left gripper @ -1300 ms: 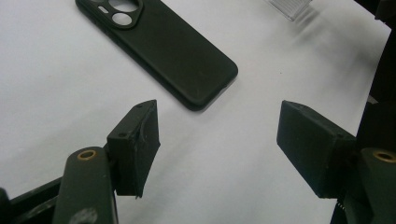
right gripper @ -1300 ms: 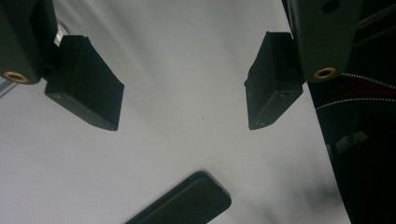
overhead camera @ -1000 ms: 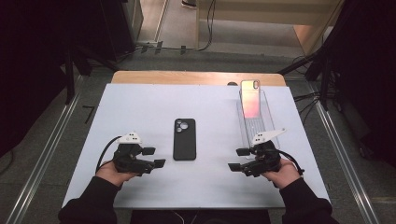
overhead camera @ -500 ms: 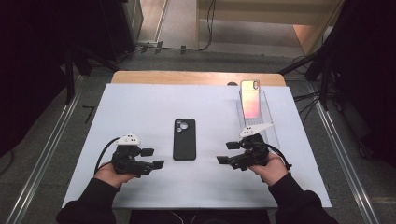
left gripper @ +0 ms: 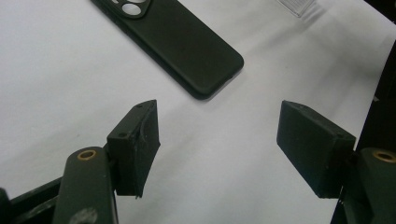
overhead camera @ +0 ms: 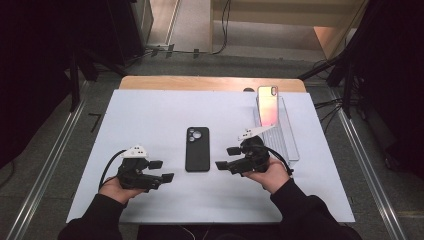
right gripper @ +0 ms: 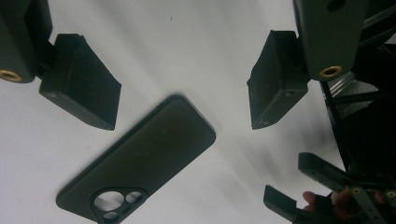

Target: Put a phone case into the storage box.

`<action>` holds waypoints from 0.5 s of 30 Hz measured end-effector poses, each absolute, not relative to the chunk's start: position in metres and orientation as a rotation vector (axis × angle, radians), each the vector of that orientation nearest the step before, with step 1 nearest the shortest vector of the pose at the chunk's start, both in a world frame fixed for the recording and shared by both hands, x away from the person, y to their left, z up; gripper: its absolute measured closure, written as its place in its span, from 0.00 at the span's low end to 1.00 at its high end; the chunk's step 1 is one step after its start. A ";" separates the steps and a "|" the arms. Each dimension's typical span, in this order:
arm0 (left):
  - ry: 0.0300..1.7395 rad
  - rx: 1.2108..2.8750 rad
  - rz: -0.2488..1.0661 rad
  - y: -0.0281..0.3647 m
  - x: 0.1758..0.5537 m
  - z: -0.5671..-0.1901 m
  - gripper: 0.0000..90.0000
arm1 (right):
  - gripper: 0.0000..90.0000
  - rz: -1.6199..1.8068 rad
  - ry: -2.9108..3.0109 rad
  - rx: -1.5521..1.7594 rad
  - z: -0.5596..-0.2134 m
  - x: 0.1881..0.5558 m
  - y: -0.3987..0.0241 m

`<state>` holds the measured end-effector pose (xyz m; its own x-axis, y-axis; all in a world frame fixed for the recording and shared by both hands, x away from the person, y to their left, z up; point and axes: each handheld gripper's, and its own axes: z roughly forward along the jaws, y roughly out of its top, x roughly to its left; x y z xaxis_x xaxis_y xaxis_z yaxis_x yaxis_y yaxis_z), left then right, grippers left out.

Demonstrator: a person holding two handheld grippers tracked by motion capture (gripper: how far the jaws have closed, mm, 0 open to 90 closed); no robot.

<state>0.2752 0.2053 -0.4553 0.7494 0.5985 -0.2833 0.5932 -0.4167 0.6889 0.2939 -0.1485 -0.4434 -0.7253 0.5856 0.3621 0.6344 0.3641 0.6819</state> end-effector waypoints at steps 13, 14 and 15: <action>0.911 2.111 0.020 0.211 0.272 -0.455 0.34 | 0.26 -1.291 -2.569 -1.129 -0.444 0.320 -0.109; 0.911 2.108 0.019 0.211 0.272 -0.455 0.34 | 0.26 -1.283 -2.571 -1.137 -0.444 0.323 -0.105; 0.912 2.109 0.020 0.211 0.272 -0.455 0.34 | 0.26 -1.283 -2.571 -1.136 -0.444 0.325 -0.102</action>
<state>0.2720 0.2109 -0.4554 0.7374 0.6132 -0.2834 0.6001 -0.4020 0.6915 0.3249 -0.1018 -0.4444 -0.7287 0.5898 0.3481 0.6327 0.3854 0.6717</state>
